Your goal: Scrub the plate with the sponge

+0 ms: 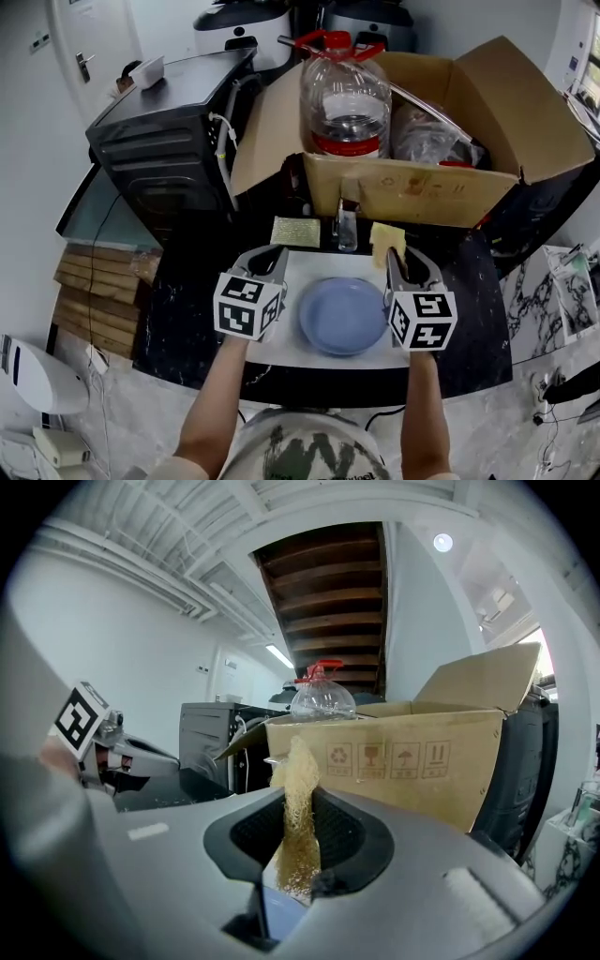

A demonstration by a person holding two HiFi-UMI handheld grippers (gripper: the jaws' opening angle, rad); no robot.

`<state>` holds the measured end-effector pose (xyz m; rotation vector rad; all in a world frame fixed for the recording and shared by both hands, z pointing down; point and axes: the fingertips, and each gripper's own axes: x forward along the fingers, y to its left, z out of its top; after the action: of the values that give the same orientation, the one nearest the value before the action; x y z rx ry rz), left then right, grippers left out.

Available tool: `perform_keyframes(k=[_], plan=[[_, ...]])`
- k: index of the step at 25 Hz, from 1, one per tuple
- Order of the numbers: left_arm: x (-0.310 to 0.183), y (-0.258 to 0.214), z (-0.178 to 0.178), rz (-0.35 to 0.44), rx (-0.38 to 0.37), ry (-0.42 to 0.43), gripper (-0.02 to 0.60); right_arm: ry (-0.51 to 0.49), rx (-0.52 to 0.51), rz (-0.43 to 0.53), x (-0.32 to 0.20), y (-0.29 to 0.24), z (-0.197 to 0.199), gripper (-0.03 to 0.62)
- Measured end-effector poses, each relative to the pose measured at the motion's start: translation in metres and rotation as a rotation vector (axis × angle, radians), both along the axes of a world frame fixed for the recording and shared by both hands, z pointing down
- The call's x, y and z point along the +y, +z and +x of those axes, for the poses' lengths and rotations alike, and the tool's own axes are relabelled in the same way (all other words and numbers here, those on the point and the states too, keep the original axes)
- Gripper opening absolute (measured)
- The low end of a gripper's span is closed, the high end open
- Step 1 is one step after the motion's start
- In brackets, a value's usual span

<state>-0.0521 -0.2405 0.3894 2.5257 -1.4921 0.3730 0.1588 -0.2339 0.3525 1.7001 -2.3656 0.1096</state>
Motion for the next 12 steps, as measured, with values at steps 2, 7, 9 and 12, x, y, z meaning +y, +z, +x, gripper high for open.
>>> perform_keyframes(k=[2, 7, 9, 12], plan=[[0.0010, 0.0014, -0.0032, -0.002, 0.010, -0.008, 0.002, 0.001, 0.001, 0.007, -0.0005, -0.0002, -0.0003, 0.069], [0.0012, 0.0077, -0.0044, -0.012, 0.016, -0.014, 0.002, 0.006, -0.008, 0.009, -0.0029, 0.0015, -0.0013, 0.067], [-0.0003, 0.0074, -0.0065, -0.013, 0.026, -0.021, 0.002, 0.006, -0.009, 0.008, -0.0034, 0.0024, -0.0022, 0.067], [-0.0023, 0.0066, -0.0079, -0.011, 0.029, -0.024, 0.002, 0.009, -0.005, 0.005, -0.0033, 0.0042, -0.0026, 0.067]])
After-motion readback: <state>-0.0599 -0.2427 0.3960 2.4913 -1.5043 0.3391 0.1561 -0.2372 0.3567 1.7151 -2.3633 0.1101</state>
